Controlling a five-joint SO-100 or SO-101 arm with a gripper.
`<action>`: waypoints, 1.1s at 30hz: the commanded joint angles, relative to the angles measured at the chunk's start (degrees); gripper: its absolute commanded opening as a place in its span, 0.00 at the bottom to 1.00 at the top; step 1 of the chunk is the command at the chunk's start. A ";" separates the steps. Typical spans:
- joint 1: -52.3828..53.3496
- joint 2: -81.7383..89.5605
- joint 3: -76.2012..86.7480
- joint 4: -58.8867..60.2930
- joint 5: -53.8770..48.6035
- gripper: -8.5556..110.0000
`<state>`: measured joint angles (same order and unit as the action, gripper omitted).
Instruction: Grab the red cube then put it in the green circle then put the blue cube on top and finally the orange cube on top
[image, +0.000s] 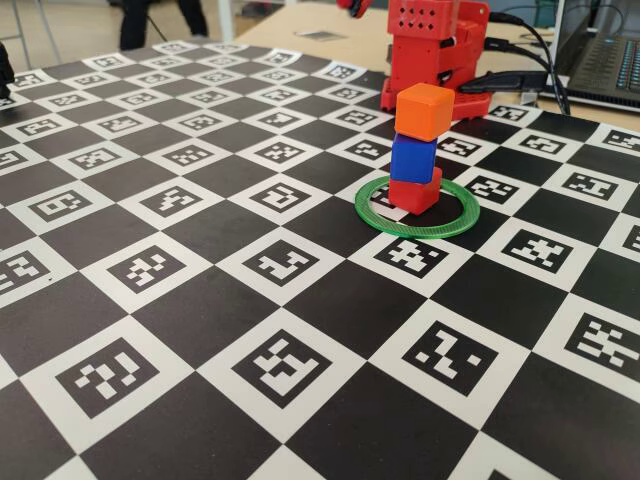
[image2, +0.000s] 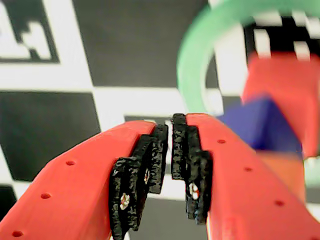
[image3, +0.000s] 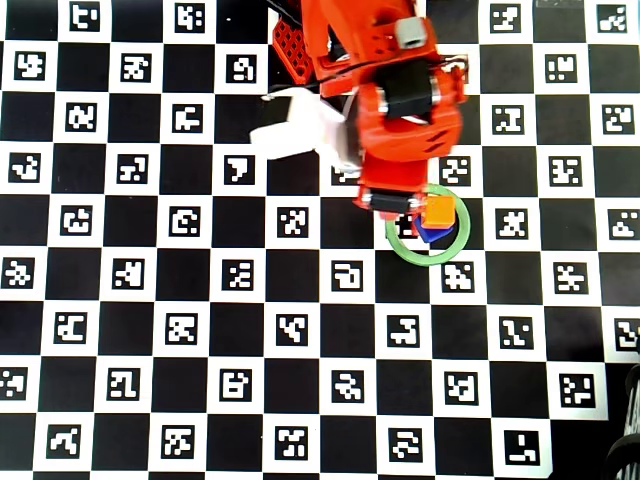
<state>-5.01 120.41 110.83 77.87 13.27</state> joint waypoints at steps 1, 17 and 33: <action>3.52 10.90 8.00 -12.04 -7.82 0.02; 6.59 36.04 51.94 -37.35 -81.47 0.02; 7.47 61.08 70.75 -26.46 -95.62 0.02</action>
<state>2.72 177.98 179.38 46.67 -78.84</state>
